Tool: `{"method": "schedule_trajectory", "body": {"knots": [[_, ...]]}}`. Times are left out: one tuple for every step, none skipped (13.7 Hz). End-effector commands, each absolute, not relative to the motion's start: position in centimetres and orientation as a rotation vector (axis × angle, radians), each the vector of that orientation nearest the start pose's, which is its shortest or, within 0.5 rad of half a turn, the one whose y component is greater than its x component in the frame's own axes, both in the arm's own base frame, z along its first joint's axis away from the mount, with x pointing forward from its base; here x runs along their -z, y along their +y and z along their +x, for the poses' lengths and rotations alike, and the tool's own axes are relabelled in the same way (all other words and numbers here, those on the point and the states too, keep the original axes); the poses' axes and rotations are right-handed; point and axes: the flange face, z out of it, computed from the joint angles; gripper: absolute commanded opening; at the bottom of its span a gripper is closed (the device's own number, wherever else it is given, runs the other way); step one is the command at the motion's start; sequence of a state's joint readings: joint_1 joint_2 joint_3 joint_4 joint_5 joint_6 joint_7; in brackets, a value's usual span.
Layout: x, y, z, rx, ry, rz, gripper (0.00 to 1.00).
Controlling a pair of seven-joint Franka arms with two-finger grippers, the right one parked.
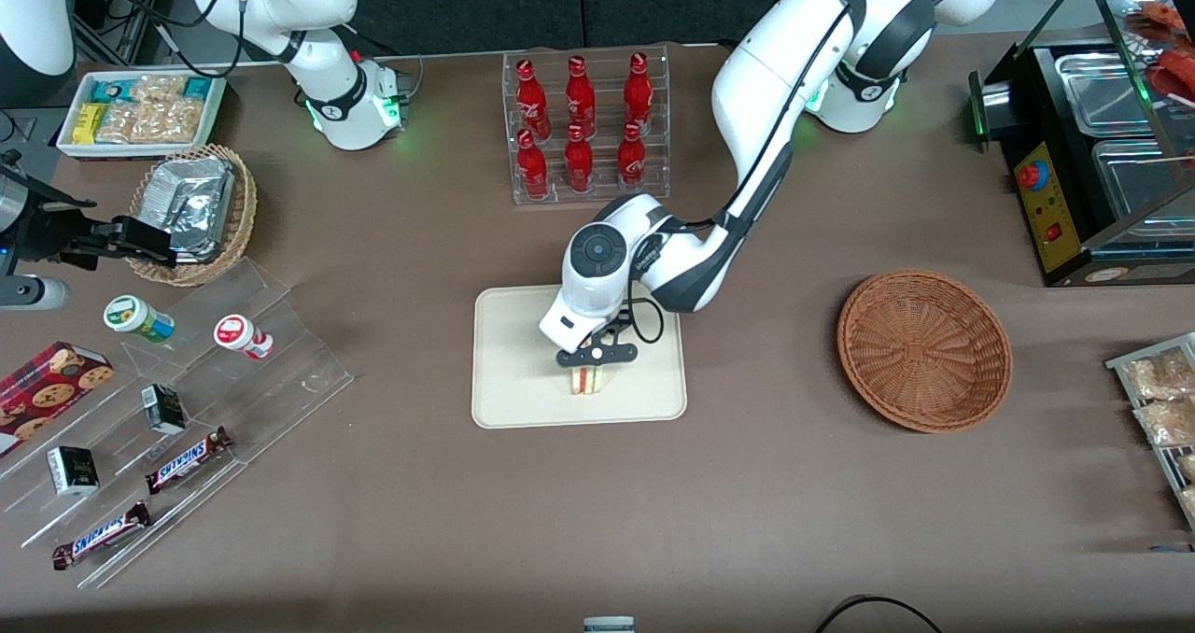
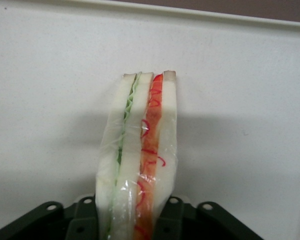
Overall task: Place sandwich from basket to tray
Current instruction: 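Lower the sandwich onto the tray and open the left gripper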
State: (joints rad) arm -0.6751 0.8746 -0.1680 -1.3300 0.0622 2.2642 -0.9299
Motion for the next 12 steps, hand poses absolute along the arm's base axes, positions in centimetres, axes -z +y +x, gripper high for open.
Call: {"method": "schedule_trajectory", "body": {"knots": [[-23.1,-54.3,52.4,0.025,-0.245,-3.234,1.00],[-24.4,-54.3,52.5,0.036,-0.245,-3.236,1.00],[-25.3,-53.8,52.8,0.032,-0.250,-3.224,1.00],[-27.3,-53.3,52.9,0.023,-0.257,-3.210,1.00],[-29.0,-52.8,52.9,0.005,-0.264,-3.191,1.00],[-30.8,-50.7,54.4,-0.008,-0.319,-3.176,1.00],[-32.9,-49.0,55.2,-0.003,-0.331,-3.171,1.00],[-34.2,-47.7,55.1,-0.013,-0.328,-3.155,0.99],[-35.9,-45.9,55.6,-0.002,-0.311,-3.159,0.99],[-37.2,-43.3,56.3,0.004,-0.273,-3.162,0.99],[-38.5,-40.9,56.5,0.003,-0.231,-3.169,0.99],[-39.8,-38.6,56.5,-0.010,-0.204,-3.184,0.99]]}}
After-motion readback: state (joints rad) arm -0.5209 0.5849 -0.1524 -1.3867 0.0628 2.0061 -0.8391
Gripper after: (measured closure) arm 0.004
